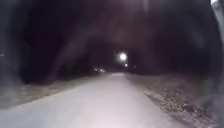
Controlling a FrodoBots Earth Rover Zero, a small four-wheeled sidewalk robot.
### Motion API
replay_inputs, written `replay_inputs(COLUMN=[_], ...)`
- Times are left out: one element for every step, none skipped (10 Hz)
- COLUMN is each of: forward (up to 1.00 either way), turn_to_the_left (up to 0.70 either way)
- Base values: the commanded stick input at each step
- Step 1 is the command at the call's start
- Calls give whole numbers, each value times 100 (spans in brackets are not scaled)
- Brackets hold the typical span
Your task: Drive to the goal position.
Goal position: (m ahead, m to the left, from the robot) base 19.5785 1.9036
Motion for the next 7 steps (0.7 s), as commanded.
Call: replay_inputs(forward=[100, 100, 100, 100, 100, 100, 100], turn_to_the_left=[-2, 0, 0, 0, 0, 0, 0])
